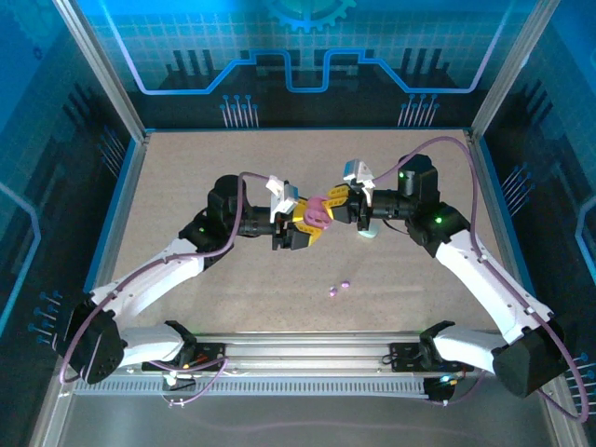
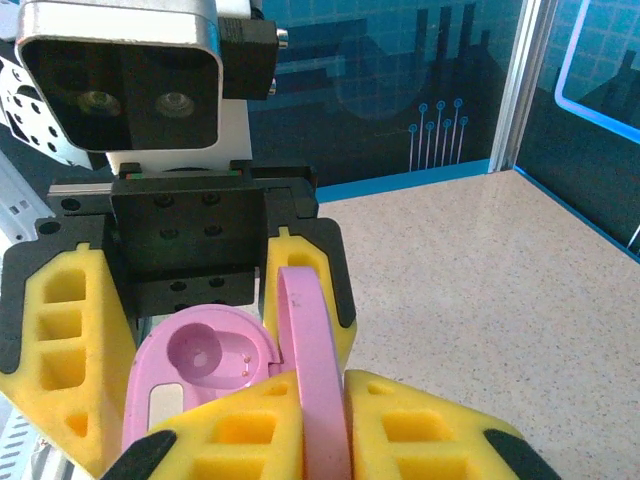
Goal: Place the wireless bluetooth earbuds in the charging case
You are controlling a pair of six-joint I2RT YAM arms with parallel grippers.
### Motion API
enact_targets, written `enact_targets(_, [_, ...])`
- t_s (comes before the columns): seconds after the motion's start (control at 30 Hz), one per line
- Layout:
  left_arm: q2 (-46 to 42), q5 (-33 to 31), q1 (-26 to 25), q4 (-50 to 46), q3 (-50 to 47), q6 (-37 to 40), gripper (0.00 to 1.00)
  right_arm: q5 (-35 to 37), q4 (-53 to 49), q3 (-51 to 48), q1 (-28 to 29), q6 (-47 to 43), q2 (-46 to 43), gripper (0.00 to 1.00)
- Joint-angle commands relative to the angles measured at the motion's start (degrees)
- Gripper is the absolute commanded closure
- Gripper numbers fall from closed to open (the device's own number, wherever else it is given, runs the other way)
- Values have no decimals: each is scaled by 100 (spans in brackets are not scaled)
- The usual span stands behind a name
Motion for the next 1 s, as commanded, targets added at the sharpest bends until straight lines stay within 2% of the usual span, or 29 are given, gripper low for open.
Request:
enact_targets(0.0, [78, 110, -45, 137, 127, -73, 46, 130, -22, 118, 91, -135, -45, 82])
enact_targets(0.13, [87, 107, -44, 87, 143, -54, 49, 148, 22, 95, 107, -148, -67, 81])
enact_targets(0.37, [88, 68, -47, 52, 145, 16, 62, 156, 58, 58, 114, -157, -69, 79])
enact_targets(0.63, [61, -25, -43, 82, 93, 91, 67, 249, 86, 38, 101, -93, -162, 72])
enact_targets(0.73, [27, -142, -45, 195, 36, 90, 68, 556, 39, 141, 83, 267, -201, 58])
enact_targets(0.87, [-74, -436, -44, 463, -139, 85, 68, 1052, -515, 528, -108, 1172, -257, 50])
enact_targets(0.97, [-131, -711, -44, 639, -278, 85, 69, 974, -1057, 882, -338, 1780, -346, 43])
